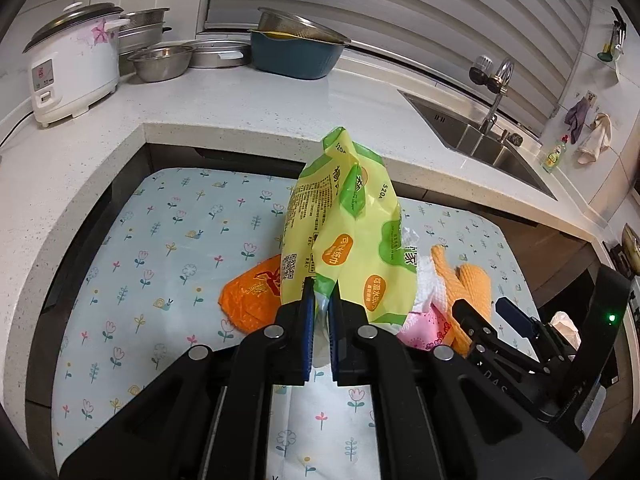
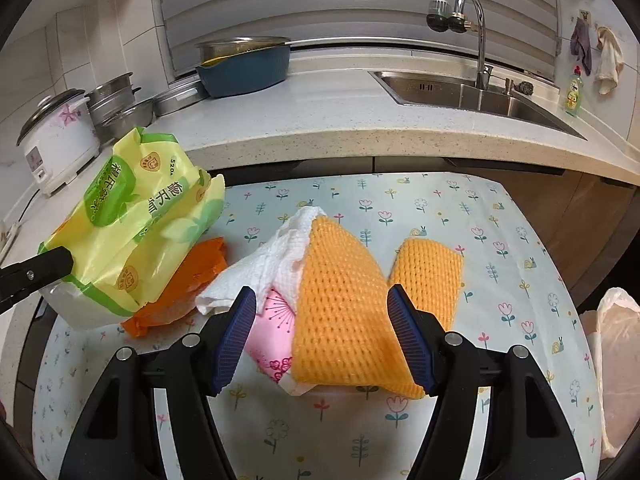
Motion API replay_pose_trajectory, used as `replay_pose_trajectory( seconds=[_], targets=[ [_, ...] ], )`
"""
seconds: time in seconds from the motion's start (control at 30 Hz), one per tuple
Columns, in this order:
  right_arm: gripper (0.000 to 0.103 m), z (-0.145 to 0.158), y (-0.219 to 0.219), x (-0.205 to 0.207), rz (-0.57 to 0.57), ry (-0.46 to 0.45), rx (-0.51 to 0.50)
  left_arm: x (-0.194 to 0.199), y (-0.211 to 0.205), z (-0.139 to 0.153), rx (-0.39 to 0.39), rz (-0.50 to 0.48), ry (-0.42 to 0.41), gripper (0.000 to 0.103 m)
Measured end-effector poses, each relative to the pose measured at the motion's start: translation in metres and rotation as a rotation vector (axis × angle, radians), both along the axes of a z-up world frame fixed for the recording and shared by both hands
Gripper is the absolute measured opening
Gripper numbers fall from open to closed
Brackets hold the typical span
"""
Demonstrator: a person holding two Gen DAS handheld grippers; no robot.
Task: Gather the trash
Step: 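Grasp the yellow-green snack bag with the left gripper while the right grasps an orange mesh sponge, then carry the snack bag and sponge over the trash bin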
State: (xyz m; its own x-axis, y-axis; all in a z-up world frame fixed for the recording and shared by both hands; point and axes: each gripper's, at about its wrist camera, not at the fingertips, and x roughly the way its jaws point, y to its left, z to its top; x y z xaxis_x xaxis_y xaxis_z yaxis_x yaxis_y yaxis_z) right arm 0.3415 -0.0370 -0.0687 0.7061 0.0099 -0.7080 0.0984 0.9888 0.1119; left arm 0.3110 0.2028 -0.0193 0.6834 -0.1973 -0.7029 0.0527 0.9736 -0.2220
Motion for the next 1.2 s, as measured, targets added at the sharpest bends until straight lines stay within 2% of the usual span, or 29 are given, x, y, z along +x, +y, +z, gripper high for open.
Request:
replay_pose_trajectory(
  seconds=[0.07, 0.13, 0.2, 0.23, 0.3, 0.37, 0.6, 0.83, 1.2],
  targets=[
    [0.066, -0.004, -0.002, 0.0, -0.001, 0.01, 0.005, 0.0, -0.006, -0.003, 0.003, -0.008, 0.004, 0.006],
    [0.062, -0.011, -0.005, 0.0, 0.003, 0.029, 0.009, -0.001, -0.011, -0.005, 0.003, -0.016, 0.01, 0.006],
    [0.043, -0.018, -0.006, -0.001, 0.014, 0.051, 0.017, -0.002, -0.017, -0.008, 0.007, -0.022, 0.016, 0.006],
    [0.039, -0.021, -0.006, -0.002, 0.019, 0.059, 0.022, -0.003, -0.019, -0.009, 0.008, -0.025, 0.018, 0.006],
    [0.018, -0.024, -0.009, -0.005, 0.02, 0.061, 0.031, -0.005, -0.024, -0.009, 0.01, -0.03, 0.022, 0.006],
    [0.014, -0.022, -0.013, -0.009, 0.017, 0.058, 0.048, -0.008, -0.028, -0.008, 0.011, -0.034, 0.021, 0.006],
    [0.011, 0.013, -0.033, -0.03, 0.007, -0.024, 0.073, -0.022, -0.048, 0.011, 0.014, -0.048, -0.008, 0.006],
    [0.01, 0.051, -0.061, -0.059, -0.026, -0.103, 0.079, -0.04, -0.086, 0.036, 0.025, -0.095, -0.043, 0.006],
    [0.01, 0.08, -0.155, -0.124, -0.157, -0.163, 0.081, -0.074, -0.182, 0.057, 0.037, -0.238, -0.071, 0.006]
  ],
)
